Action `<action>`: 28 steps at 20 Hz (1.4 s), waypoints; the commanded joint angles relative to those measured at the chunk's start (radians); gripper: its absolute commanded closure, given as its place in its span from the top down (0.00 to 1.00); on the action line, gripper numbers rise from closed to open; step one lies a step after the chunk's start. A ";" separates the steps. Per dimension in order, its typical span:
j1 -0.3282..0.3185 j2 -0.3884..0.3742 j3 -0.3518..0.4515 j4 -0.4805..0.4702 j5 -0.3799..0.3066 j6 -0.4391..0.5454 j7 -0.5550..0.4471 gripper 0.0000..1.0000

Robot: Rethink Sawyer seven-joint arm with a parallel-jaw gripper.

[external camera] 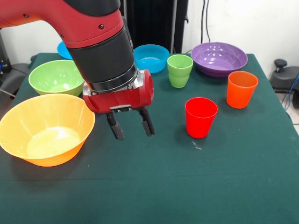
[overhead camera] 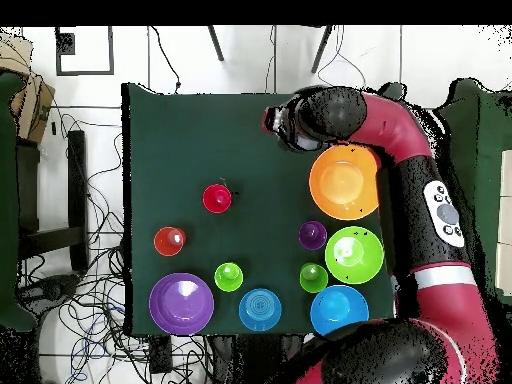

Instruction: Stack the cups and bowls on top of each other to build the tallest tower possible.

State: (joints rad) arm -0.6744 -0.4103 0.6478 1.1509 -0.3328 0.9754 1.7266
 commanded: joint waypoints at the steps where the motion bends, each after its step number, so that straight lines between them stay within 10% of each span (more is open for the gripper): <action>1: 0.016 0.008 0.038 -0.059 -0.093 0.077 -0.354 1.00; 14: 0.024 0.015 0.037 -0.069 -0.094 0.072 -0.340 1.00; 21: -0.102 0.007 0.188 0.105 -0.103 -0.287 -0.395 1.00; 28: -0.130 0.017 0.226 0.127 -0.133 -0.307 -0.387 1.00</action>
State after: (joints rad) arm -0.7885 -0.4042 0.7906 1.1972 -0.3508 0.7371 1.7266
